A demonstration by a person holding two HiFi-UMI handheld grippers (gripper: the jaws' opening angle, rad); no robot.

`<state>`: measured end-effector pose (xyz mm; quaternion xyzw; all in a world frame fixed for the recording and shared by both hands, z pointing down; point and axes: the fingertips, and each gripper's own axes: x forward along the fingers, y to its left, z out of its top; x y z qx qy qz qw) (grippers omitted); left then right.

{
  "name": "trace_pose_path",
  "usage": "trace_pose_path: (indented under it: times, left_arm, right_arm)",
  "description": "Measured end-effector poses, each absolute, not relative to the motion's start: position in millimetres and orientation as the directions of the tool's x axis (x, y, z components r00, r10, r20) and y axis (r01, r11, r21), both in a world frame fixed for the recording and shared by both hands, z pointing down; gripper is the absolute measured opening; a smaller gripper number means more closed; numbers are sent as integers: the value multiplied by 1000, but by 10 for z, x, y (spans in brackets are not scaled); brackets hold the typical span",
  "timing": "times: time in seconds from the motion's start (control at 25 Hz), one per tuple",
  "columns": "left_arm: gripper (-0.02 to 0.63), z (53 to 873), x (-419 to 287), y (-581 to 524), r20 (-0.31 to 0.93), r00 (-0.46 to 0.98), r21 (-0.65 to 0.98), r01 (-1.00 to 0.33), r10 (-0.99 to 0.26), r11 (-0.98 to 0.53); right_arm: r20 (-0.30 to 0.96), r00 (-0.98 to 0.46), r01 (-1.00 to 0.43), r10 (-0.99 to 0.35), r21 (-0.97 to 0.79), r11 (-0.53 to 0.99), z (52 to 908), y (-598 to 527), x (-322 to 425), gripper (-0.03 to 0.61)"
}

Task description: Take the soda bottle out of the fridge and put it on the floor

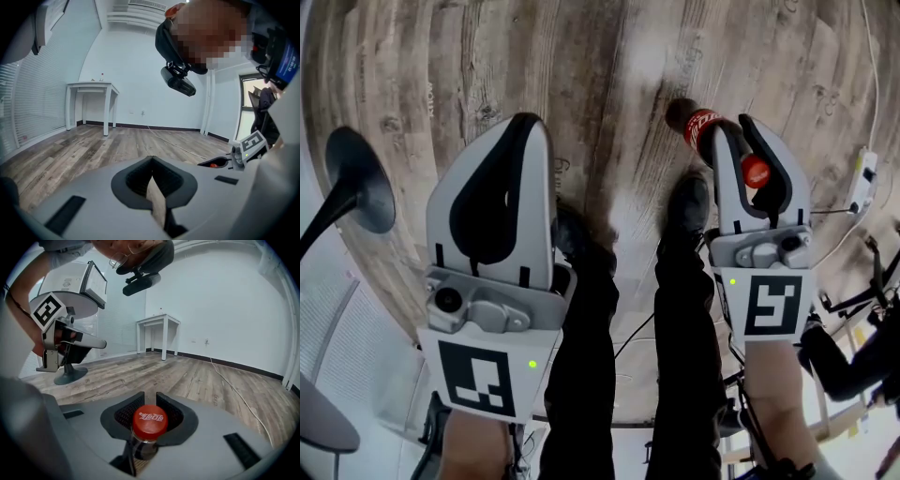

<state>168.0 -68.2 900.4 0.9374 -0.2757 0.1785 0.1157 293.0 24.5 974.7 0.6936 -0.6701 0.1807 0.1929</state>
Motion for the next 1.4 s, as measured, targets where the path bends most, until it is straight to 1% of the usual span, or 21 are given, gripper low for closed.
trace_pose_path:
  times: [0.12,0.64,0.88,1.0,1.16,1.28,1.4]
  left_arm:
    - [11,9044,1667,-665,400,786,115,-553,-471,-825]
    - [11,9116,1574,-582,416,778,114,-559,-471,-822]
    - [11,9050,1587,-587,406,775,117,-569,-484,-814]
    - [11,8999,1607,-581,401,775,121,-574,-489,-810]
    - [11,8896,1622,-609,392,775,121,-577,-495,-808]
    - [11,8821,1608,-644,383,773,116,-583,-505,-804]
    - [11,8776,1584,-651,379,771,109,-586,-512,-803]
  right_arm:
    - [502,48,-999,-864,43,-30,9862,243,2932,94]
    - [553,34,-999,-832,40,-14,10284,371,2840,92]
    - [551,-7,-997,-835,63,50,10289,294,2750,97]
    - [576,-24,-992,-817,85,89,10325,299,2689,101]
    - [571,-17,-992,-821,93,86,10318,275,2693,106]
    - [578,-38,-991,-815,83,105,10313,253,2647,144]
    - [580,-53,-990,-813,74,117,10281,220,2606,149]
